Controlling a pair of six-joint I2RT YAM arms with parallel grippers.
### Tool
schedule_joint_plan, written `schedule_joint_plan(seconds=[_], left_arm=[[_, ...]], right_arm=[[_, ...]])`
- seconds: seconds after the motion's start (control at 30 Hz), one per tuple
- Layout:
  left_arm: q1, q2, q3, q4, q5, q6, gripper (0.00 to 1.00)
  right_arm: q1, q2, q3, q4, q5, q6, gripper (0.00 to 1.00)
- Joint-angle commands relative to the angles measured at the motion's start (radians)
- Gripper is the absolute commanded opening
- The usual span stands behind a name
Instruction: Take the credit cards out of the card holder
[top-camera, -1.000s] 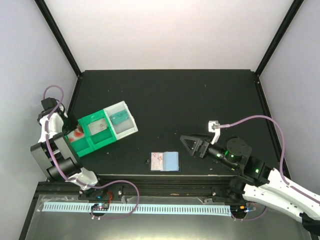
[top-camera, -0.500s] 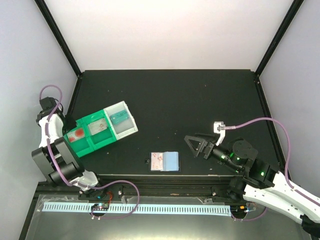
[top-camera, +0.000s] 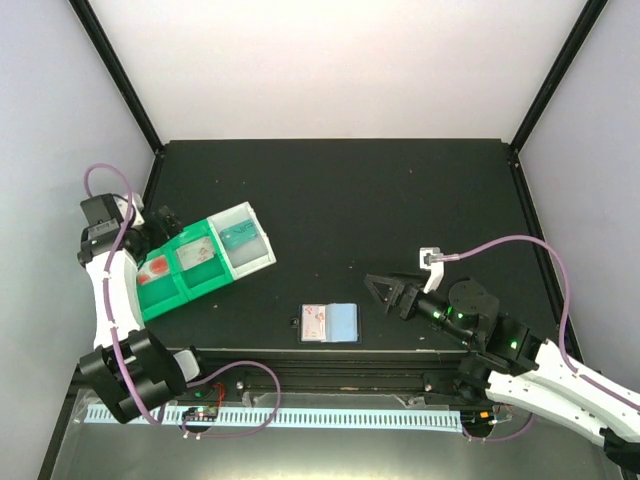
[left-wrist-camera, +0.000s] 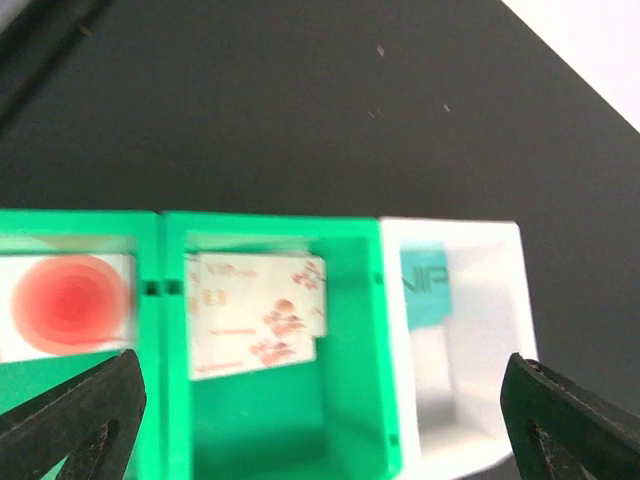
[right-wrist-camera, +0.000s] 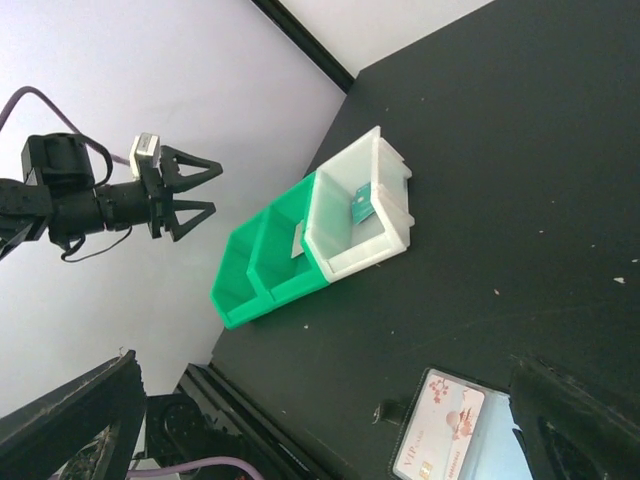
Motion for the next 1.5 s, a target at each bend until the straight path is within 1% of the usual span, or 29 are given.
schedule_joint_plan(seconds=[0.0,0.1,0.23,0.3,0.4,0.5,0.6,0.67,0.8,0.9,1.03,1.13,1.23,1.33,1.47], left_arm=[[-0.067,-0.012,-0.04,0.01,0.157,-0.023,0.99],[-0.183,-0.05,-0.101,0.064,0.216,-0.049,0.99],[-0.358,-0.071,-0.168,0.147,0.25,-0.135,0.99],[-0.438,-0.069,-0.183,0.17,0.241,-0.156,0.99],[-0.532,-0.069,-0.193,0.188,0.219,-0.182,0.99],[-0.635,-0.096,-0.222,0.221,0.22,-0.214,0.99],[-0.713,-0.146,-0.272,0.273,0.255,-0.255,0.99],[-0.746,-0.184,-0.314,0.309,0.277,-0.291,0.99],[-0.775,-0.271,-0.422,0.375,0.311,-0.372,0.99],[-0.796,-0.319,-0.465,0.376,0.303,-0.387,0.99],[-0.825,-0.347,-0.52,0.407,0.313,-0.397,0.99],[-0.857,-0.368,-0.57,0.473,0.341,-0.43,0.95],[-0.909,-0.396,-0.608,0.531,0.33,-0.472,0.89],[-0.966,-0.406,-0.626,0.546,0.286,-0.487,0.87],[-1.022,-0.4,-0.663,0.602,0.257,-0.514,0.81]], right_arm=[[-0.001,0.011,0.001,-0.029,0.055,-0.019,1.0],[0.0,0.028,-0.002,-0.034,0.061,-0.047,1.0],[0.0,0.069,0.005,-0.052,0.07,-0.06,1.0],[0.0,0.094,0.017,-0.079,0.084,-0.058,1.0],[0.0,0.123,0.026,-0.115,0.1,-0.055,1.0],[0.0,0.14,0.015,-0.111,0.07,-0.068,1.0],[0.0,0.164,0.014,-0.109,0.051,-0.07,1.0],[0.0,0.184,0.013,-0.105,0.042,-0.06,0.98],[0.0,0.22,0.003,-0.071,0.006,-0.053,0.89],[-0.001,0.246,-0.015,-0.03,-0.031,-0.049,0.8],[0.0,0.28,-0.043,0.023,-0.061,-0.022,0.63],[0.001,0.307,-0.08,0.09,-0.09,0.005,0.49],[0.001,0.34,-0.108,0.153,-0.119,0.021,0.37],[0.001,0.386,-0.113,0.188,-0.141,0.023,0.33],[0.001,0.464,-0.102,0.224,-0.17,0.026,0.32]])
